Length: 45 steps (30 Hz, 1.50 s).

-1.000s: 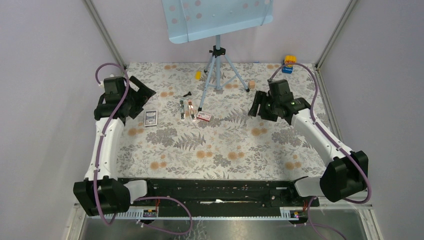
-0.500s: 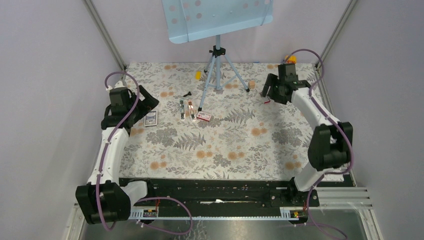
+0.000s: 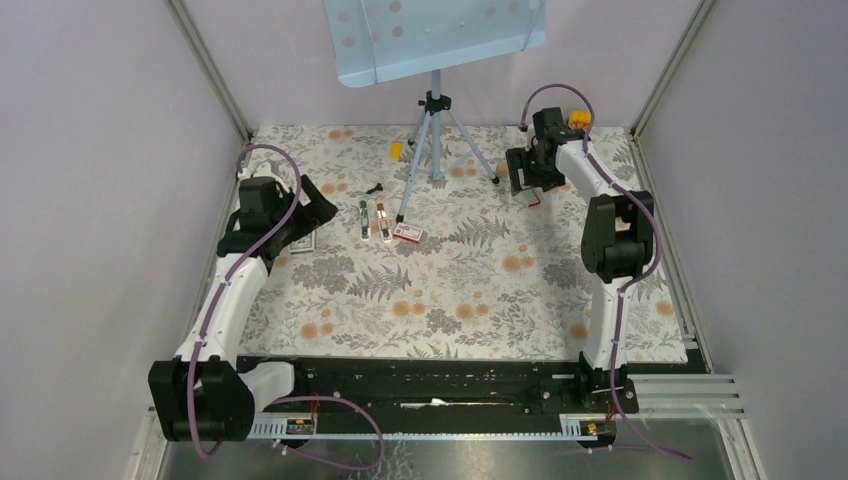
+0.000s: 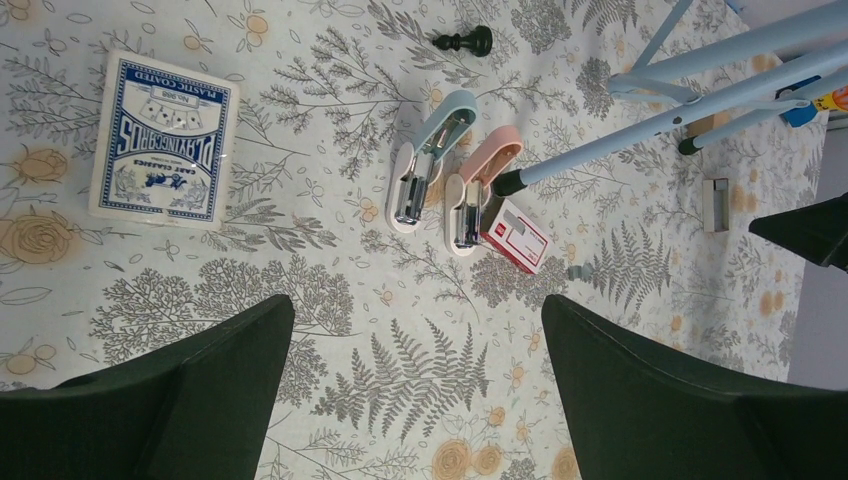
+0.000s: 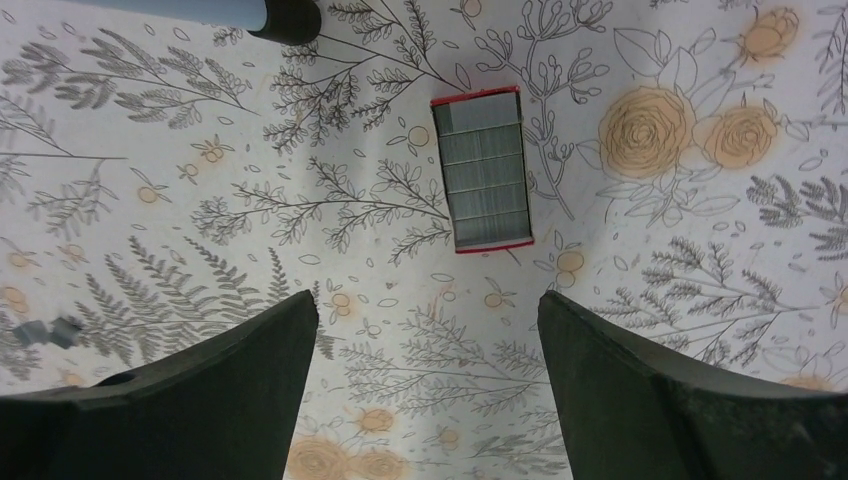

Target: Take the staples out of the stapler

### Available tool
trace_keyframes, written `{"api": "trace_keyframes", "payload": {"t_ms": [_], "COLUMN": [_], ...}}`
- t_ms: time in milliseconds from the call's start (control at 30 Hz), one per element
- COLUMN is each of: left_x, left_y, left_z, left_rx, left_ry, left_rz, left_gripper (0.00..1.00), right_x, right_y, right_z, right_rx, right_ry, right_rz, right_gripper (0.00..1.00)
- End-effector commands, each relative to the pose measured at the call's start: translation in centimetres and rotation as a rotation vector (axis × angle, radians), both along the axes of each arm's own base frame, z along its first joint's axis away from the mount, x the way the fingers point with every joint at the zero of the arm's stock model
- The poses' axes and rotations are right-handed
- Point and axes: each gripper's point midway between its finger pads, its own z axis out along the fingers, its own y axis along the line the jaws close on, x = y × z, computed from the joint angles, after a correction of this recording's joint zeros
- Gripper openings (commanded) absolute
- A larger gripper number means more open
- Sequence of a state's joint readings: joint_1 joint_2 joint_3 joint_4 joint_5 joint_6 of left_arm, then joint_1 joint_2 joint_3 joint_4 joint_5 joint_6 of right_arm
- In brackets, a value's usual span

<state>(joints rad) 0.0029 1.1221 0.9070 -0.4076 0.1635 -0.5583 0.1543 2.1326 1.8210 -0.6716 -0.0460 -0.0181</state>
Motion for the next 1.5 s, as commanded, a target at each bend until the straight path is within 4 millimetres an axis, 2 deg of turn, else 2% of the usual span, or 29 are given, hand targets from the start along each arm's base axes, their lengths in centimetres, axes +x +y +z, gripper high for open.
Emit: {"api": "trace_keyframes", "payload": {"t_ms": [0,233,467,733,933,1033,1233,1367,1467], "left_x": [0.9,0.9,0.9,1.0,1.0,1.1,1.2,1.3,1.4], "left_y": [0.3,0.0,-0.1,-0.4,-0.7,-0.8,-1.0,-1.1,-1.2], "left_z": [0.9,1.2,1.3,1.4,1.5,1.4,1.4,1.3,1.3], "left_rx": [0.025,0.018,0.016,0.009,0.002,-0.005,-0.014,-0.017,-0.020], "left_ry": [-0.058,-0.065,-0.069,-0.071,-0.073,-0.073,-0.077,-0.073,-0.073], "left_rz": [-0.007,-0.019,-0.027,-0.047,-0.063,-0.068,-0.076,-0.079,-0.082], "left_gripper": [0.99,0.99,0.99,0.99,0.99,0.99,0.99,0.99,0.99], "right_x": [0.7,1.7,2.7,3.6,4.1,4.0,3.3,2.7,2.1], "right_y": [-0.3,-1.6,-0.9,-1.8,-2.4,-2.6,-2.7,-2.4,-2.0], "right_z": [-0.3,-2.6,-2.7,-5.0,-5.9,-6.3,-7.1,-7.3,-7.6], "right_rx": [-0.052,-0.130,-0.082,-0.105,-0.078,-0.081,-0.086,-0.074,-0.073], "right_ry": [0.011,0.043,0.009,0.051,0.070,0.091,0.135,0.147,0.161], "right_rz": [0.144,0.156,0.150,0.141,0.155,0.169,0.176,0.183,0.190], "right_gripper": [0.88,0.87,0.87,0.85,0.82,0.78,0.64,0.61,0.55]}}
